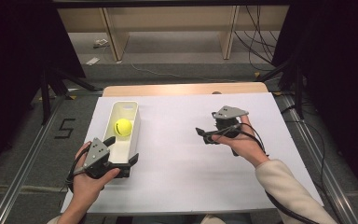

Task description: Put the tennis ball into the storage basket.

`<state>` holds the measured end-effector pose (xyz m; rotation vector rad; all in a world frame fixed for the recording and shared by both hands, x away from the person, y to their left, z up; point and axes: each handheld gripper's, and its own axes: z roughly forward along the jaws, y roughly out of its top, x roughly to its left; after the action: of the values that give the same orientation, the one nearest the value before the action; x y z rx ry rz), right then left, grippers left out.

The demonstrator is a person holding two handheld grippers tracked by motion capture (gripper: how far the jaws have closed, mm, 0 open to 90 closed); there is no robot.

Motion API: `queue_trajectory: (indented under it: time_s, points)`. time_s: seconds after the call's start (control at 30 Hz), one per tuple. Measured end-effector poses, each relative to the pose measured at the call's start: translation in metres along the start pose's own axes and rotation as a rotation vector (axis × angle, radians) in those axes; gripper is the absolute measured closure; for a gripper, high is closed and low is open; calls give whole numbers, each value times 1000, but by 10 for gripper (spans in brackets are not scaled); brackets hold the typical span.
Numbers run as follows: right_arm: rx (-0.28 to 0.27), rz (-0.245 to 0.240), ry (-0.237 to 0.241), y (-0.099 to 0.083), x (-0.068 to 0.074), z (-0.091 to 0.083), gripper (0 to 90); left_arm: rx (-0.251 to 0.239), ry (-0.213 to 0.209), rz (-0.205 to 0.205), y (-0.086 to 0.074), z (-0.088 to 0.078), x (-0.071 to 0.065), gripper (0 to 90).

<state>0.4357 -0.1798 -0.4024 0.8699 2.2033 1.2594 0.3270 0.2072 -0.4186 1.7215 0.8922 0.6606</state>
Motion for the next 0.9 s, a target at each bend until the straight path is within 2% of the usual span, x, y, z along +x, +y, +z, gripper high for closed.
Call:
queue_trajectory:
  time_s: [0.17,0.47,0.9]
  points:
    - [-3,18,-32,-14,-8,-19,155,2,-1,4,0,0,0,1]
    - [5,53,-59,-43,-13,-44,154,2,1,5,0,0,-1,1]
    - [13,82,-76,-64,-17,-58,154,4,1,5,0,1,0,1]
